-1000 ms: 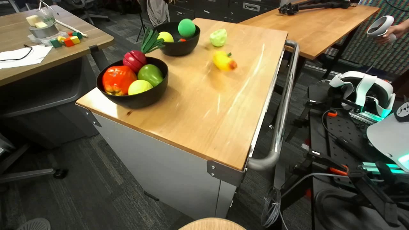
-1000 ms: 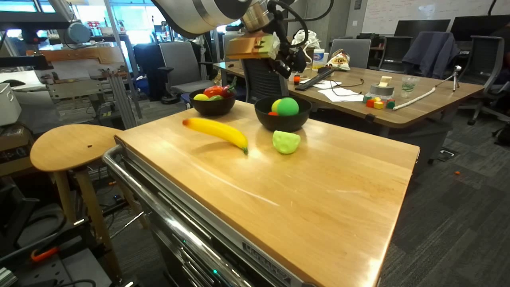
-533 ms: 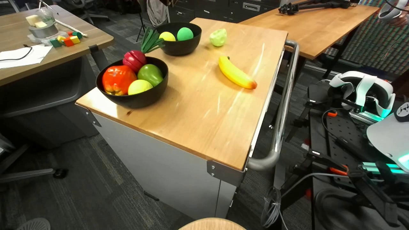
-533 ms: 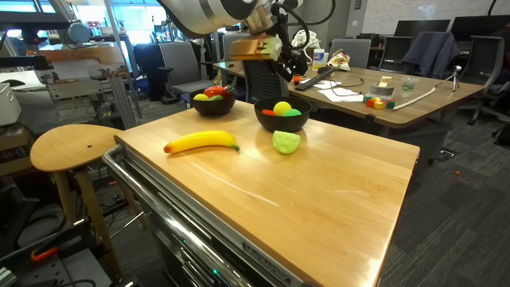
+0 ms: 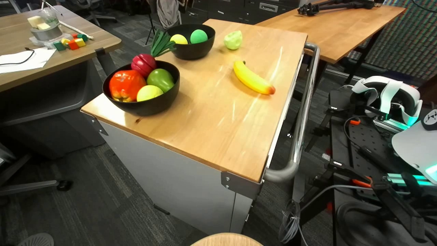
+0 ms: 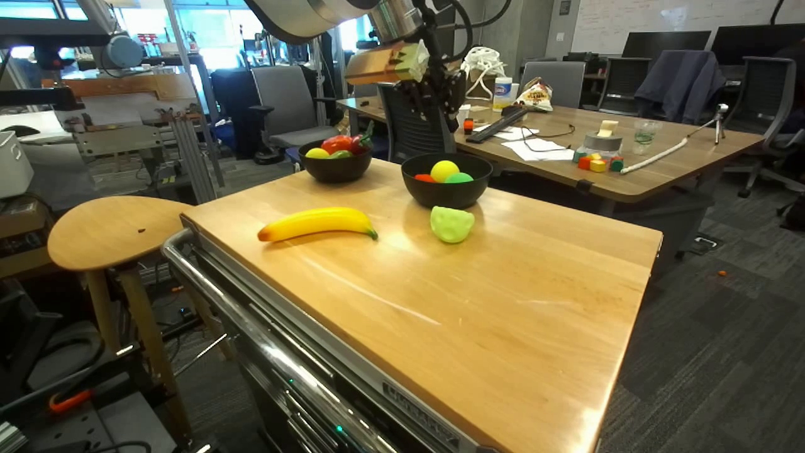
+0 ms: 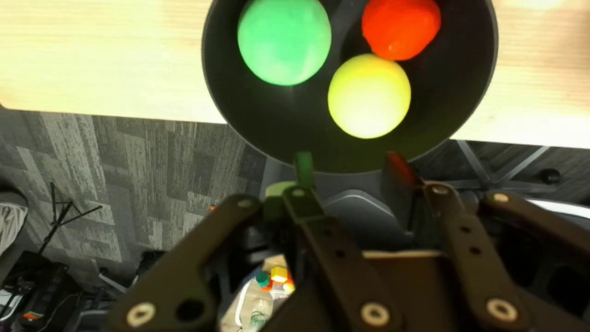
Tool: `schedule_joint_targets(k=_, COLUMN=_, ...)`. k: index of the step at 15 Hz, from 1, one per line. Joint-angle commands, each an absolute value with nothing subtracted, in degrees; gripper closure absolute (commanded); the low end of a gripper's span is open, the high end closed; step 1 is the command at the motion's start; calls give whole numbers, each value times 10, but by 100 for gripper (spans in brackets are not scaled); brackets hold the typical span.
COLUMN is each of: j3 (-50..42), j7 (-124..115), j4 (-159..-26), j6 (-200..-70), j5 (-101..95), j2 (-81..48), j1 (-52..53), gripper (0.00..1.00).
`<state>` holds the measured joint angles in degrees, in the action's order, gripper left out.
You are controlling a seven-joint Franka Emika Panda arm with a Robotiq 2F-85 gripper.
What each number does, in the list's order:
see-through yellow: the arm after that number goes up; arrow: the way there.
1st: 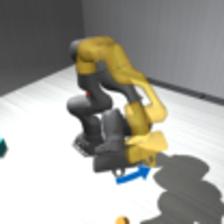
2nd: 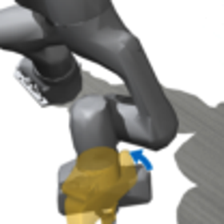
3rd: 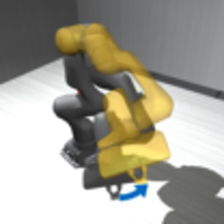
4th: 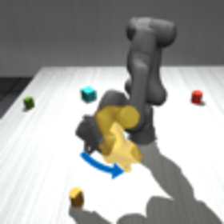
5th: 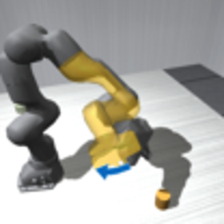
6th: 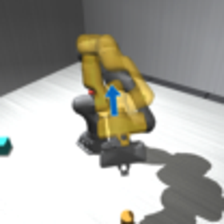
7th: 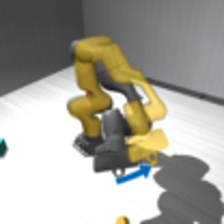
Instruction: Put the plush fruits in the two black bowls
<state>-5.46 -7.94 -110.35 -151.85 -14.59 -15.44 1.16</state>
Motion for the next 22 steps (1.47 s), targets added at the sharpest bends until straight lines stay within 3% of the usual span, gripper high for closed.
schedule_joint_targets(k=1, j3=-42, j7=-61, j4=-1183, j6=-1469, j5=-134, j2=-88, j1=14, gripper=25)
schedule_joint_targets(k=4, j3=-14, j7=-29, j4=-1257, j6=-1420, j5=-73, j2=-33, j1=8, gripper=3)
schedule_joint_targets(k=5, j3=-7, j7=-23, j4=-1284, j6=-1408, j5=-52, j2=-9, j1=10, gripper=0)
schedule_joint_targets(k=8, j3=12, j7=-1, j4=-1352, j6=-1383, j5=9, j2=61, j1=16, gripper=0)
schedule_joint_targets(k=9, j3=6, j7=-23, j4=-1293, j6=-1396, j5=-23, j2=-9, j1=11, gripper=0)
schedule_joint_targets(k=21, j3=8, j7=-54, j4=-1314, j6=-1354, j5=134, j2=-61, j1=2, gripper=0)
schedule_joint_targets(k=22, j3=8, j7=-57, j4=-1312, j6=-1353, j5=145, j2=-69, j1=3, gripper=9)
